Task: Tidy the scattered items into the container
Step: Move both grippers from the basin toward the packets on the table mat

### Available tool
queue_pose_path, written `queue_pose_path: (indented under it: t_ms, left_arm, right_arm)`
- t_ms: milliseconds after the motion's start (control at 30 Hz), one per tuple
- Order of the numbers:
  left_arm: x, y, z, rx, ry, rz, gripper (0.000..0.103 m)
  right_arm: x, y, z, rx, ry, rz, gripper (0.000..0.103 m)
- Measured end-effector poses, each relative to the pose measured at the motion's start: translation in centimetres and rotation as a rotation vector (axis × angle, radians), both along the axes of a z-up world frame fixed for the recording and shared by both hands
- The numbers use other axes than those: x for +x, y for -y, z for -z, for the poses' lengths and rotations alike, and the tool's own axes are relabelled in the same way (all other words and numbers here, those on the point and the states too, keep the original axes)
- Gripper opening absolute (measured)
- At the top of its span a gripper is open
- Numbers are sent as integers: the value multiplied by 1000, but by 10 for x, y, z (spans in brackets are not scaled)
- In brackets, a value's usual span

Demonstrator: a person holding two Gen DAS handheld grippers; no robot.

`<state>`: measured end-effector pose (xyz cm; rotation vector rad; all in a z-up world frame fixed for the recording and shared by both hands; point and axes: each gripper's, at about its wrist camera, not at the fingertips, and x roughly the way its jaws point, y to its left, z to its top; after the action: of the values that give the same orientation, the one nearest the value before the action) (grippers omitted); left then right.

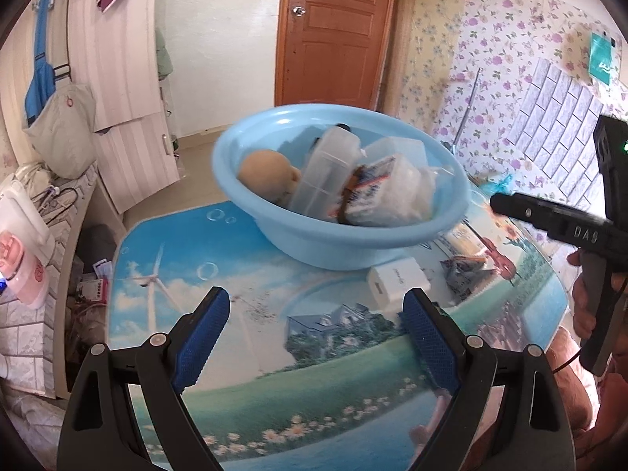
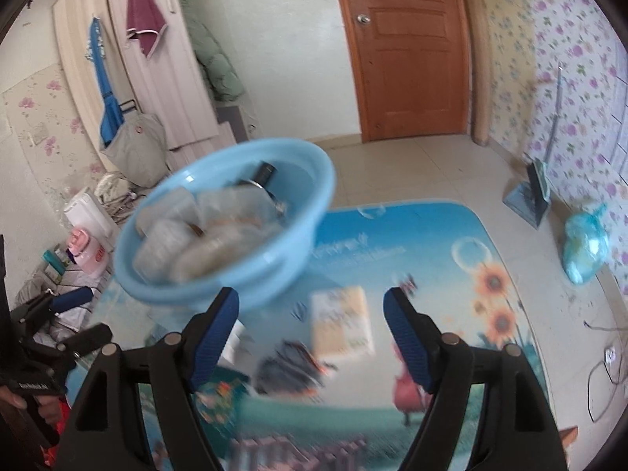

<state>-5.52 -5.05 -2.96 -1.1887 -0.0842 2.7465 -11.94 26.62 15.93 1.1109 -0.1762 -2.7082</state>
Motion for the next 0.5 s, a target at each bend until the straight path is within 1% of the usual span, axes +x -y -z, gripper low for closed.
queue_pose_path:
  t_ms: [200, 367, 500]
  left_arm:
    - [4, -20, 14, 30, 29, 37, 90]
    - [5, -32, 28, 80, 69, 54, 90]
    - [3, -42, 37, 87, 87, 67, 90]
  right_arm:
    - [15, -10, 20, 27, 39, 13, 77]
    - [25, -17, 34, 41, 63, 13, 77]
    - [30, -25, 39, 44, 73, 22, 77]
